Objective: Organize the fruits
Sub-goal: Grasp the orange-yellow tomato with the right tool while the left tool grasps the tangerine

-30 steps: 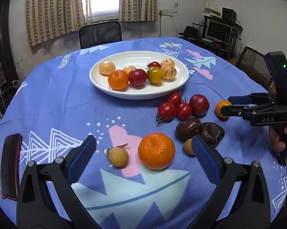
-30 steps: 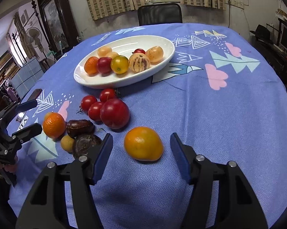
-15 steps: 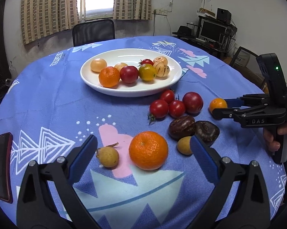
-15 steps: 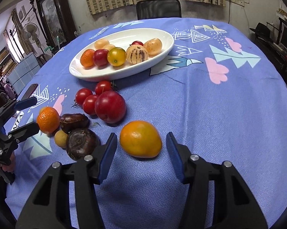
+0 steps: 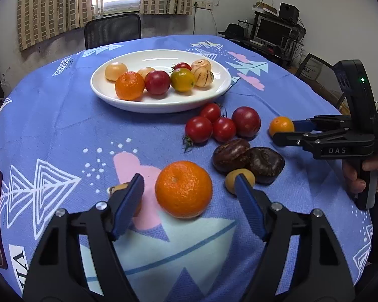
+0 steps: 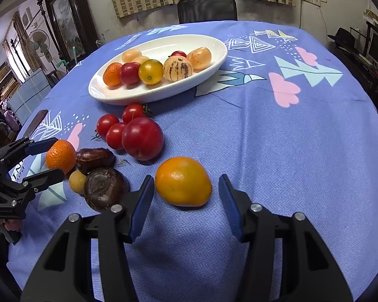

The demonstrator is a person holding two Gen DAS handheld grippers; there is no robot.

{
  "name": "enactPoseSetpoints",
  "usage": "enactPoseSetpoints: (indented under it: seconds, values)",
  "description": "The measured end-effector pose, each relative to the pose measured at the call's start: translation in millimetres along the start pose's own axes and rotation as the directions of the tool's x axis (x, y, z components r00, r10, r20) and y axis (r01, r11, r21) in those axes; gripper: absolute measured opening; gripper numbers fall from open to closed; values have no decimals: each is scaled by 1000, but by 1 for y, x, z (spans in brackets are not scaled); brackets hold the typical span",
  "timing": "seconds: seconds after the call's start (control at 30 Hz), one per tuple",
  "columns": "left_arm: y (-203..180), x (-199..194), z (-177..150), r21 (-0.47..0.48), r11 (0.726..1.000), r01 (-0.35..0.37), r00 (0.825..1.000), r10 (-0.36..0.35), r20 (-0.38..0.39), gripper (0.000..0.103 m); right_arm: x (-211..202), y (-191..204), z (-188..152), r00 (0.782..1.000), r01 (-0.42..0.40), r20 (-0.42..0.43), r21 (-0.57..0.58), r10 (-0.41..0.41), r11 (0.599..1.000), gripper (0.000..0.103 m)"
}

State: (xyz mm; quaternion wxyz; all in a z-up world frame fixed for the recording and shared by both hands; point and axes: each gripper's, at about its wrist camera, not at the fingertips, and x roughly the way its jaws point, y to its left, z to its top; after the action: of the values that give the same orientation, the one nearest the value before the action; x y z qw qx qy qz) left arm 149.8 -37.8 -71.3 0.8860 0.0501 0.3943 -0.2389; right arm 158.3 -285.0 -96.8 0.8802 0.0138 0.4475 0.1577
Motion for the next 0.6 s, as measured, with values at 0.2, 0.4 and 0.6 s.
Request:
enactPoseSetpoints:
  seconds: [0.2,0.4,0.6]
  values:
    - [-4,4,-1,20,1000,-8,1000,9,-14,74,0,-1,0,1000,0,2,7,0,1000,52]
    - [-2,8,-2,17,1000,2,1000,-2,-28,64,0,-2,0,1000,5,4,3,-5,1000,51]
    - [-1,9,-2,10,1000,0,1000,1,-23,58,-1,-6,0,1000,-9,9,31,9,999,43]
